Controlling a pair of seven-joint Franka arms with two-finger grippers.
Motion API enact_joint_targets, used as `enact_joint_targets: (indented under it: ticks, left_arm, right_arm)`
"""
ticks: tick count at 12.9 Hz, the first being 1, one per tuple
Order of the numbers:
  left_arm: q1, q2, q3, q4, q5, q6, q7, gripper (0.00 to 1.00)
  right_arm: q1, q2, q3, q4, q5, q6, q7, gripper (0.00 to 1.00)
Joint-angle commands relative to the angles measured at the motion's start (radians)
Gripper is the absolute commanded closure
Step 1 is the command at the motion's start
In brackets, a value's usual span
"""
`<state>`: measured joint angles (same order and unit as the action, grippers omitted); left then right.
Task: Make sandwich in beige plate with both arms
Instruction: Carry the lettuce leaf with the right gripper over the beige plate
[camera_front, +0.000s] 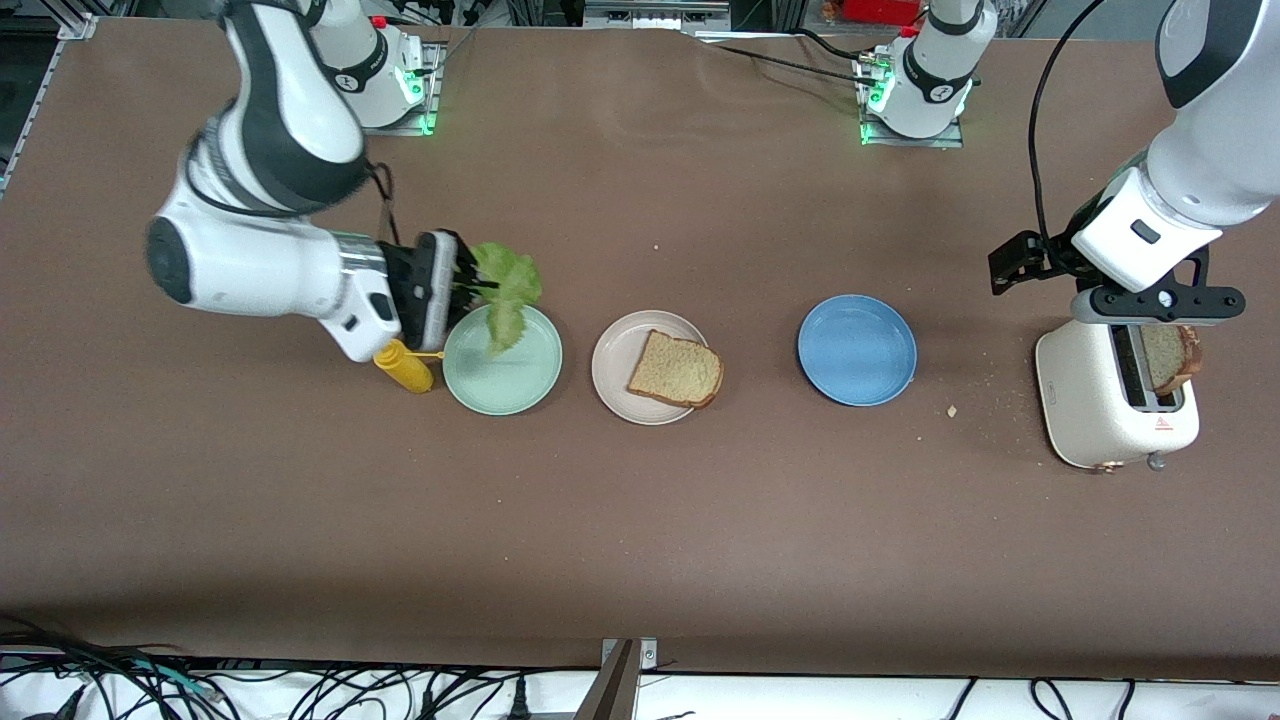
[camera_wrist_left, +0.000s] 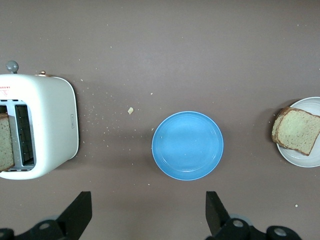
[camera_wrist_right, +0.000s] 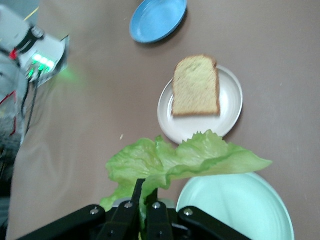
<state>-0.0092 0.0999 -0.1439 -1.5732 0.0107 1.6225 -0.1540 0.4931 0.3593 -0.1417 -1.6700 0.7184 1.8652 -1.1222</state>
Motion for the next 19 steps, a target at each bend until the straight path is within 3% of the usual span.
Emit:
enact_joint_targets:
  ticks: [1,7,9,19]
  left_arm:
    - [0.003,0.006,0.001,0.024,-0.021,-0.021,-0.004,0.00]
    - [0.003,0.006,0.001,0.022,-0.021,-0.021,-0.004,0.00]
    - [0.003,0.006,0.001,0.022,-0.021,-0.021,-0.004,0.00]
    - [0.005,0.006,0.001,0.019,-0.021,-0.021,0.001,0.00]
  right_arm:
    - [0.117,0.105,-0.044,0.059,0.041,0.127,0.076,1.00]
    - [0.389,0.314,-0.143,0.145,0.113,0.418,0.286,1.00]
    - [0.438,0.381,-0.170,0.199,0.115,0.452,0.334,1.00]
    - [0.435,0.461,-0.171,0.278,0.139,0.506,0.389,1.00]
